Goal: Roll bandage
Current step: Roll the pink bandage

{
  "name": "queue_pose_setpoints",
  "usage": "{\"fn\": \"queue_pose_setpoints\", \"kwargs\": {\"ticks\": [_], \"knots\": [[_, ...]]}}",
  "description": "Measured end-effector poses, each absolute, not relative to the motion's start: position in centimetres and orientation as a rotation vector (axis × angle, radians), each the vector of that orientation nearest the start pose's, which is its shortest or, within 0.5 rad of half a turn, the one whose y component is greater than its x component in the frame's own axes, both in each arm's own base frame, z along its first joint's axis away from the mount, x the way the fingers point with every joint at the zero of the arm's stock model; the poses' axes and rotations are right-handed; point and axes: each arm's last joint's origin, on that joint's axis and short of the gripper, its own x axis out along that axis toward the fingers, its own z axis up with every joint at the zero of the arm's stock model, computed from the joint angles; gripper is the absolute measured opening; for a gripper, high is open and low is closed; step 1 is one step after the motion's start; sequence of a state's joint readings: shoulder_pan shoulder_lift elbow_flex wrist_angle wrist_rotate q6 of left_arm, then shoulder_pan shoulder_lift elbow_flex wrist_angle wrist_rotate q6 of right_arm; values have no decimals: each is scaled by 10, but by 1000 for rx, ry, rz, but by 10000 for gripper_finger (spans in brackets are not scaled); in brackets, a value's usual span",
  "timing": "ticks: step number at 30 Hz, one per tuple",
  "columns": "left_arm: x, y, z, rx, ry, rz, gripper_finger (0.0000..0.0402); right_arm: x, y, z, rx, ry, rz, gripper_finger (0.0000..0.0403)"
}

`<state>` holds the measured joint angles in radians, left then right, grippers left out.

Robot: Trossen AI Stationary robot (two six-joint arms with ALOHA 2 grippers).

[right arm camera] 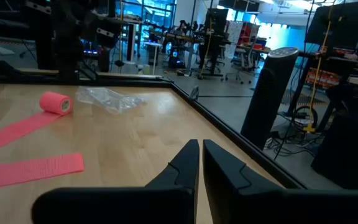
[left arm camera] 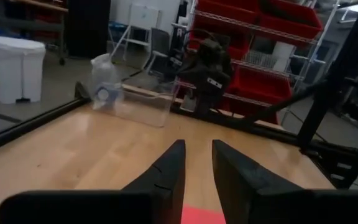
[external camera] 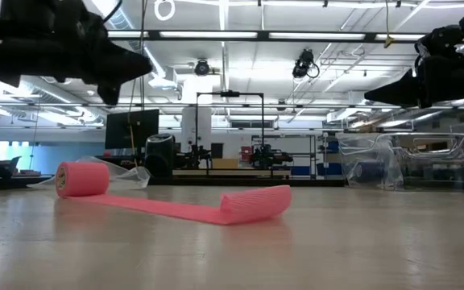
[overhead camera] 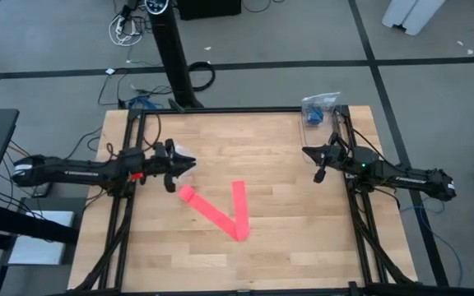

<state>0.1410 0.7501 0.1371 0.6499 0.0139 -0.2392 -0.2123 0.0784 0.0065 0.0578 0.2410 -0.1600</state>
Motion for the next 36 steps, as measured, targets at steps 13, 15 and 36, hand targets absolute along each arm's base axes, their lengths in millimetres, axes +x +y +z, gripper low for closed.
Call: {"fn": "queue_pose_setpoints", "kwargs": {"ticks": [13, 15, 36], "knots": [[236, 21, 190, -223, 154, 30, 87, 98, -28, 165, -157, 50, -451, 23], [251, 22, 185, -207, 222, 40, 87, 98, -28, 165, -157, 50, -451, 23], [344, 40, 127, -96, 763, 79, 83, 98, -28, 167, -157, 32, -453, 23]]}}
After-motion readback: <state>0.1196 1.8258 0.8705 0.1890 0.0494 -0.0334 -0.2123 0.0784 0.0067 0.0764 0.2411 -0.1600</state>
